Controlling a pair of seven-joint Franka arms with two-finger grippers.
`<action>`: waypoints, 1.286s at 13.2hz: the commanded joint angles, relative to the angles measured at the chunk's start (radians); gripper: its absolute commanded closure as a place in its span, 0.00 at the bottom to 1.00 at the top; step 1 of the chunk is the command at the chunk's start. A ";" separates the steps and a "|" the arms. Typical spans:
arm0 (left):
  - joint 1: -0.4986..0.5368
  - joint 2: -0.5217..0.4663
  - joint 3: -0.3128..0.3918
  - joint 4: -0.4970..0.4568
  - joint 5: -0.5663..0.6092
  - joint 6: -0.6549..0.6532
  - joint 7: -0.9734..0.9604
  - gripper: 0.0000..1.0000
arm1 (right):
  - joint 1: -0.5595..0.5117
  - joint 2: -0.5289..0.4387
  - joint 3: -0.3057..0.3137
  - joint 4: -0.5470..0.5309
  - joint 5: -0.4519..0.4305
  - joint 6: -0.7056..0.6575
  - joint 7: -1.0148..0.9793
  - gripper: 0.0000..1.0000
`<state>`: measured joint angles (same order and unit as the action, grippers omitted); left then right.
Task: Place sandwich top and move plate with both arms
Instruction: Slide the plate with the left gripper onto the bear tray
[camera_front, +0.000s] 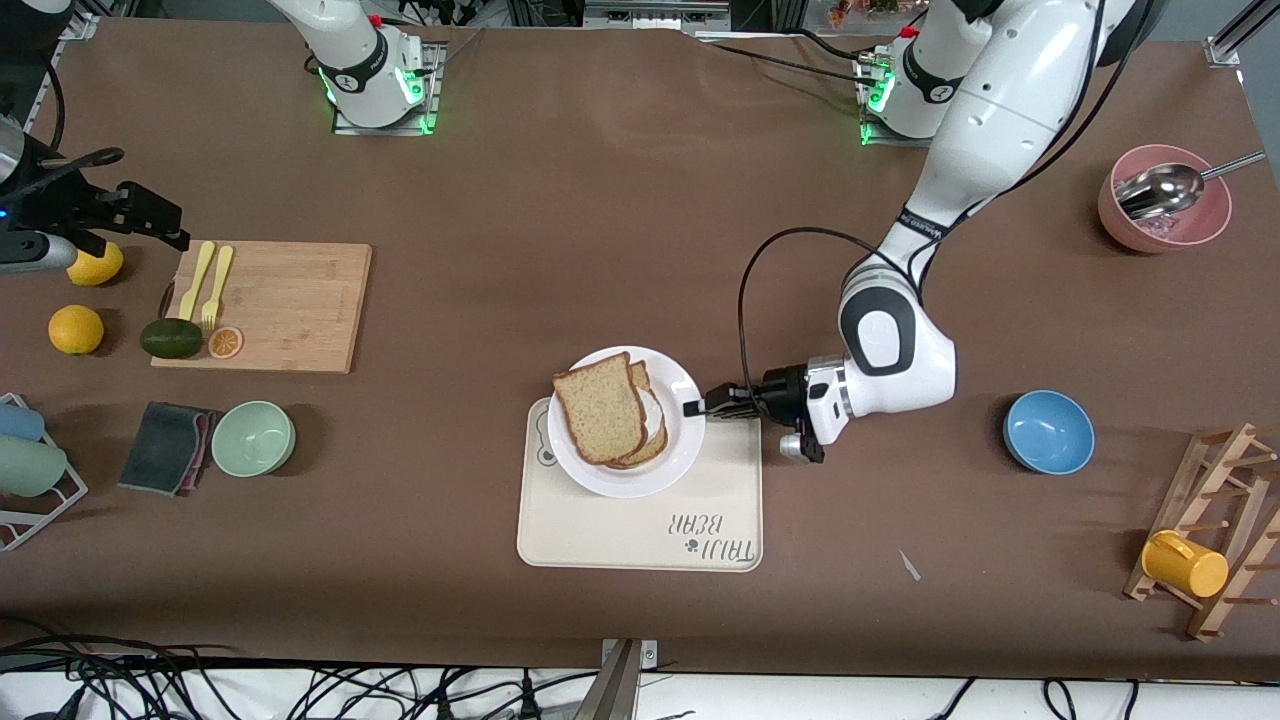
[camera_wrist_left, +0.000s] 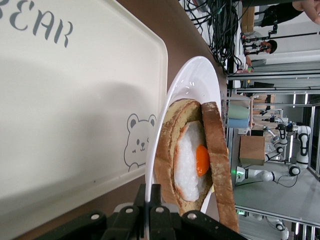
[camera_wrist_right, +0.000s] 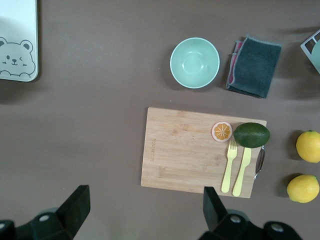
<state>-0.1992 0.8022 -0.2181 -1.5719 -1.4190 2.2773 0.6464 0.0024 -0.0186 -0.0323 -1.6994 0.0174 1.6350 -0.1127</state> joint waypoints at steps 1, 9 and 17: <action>-0.009 0.139 0.016 0.183 0.020 -0.007 -0.062 1.00 | -0.015 -0.011 0.014 -0.008 0.009 -0.004 0.013 0.00; -0.092 0.248 0.109 0.312 0.019 0.037 -0.143 1.00 | -0.015 -0.009 0.014 -0.008 0.009 -0.007 0.013 0.00; -0.088 0.249 0.109 0.311 0.022 0.034 -0.143 0.92 | -0.015 -0.011 0.014 -0.008 0.009 -0.007 0.013 0.00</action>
<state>-0.2848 1.0427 -0.1106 -1.2990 -1.4191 2.3167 0.5298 0.0022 -0.0186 -0.0321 -1.6997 0.0174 1.6342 -0.1127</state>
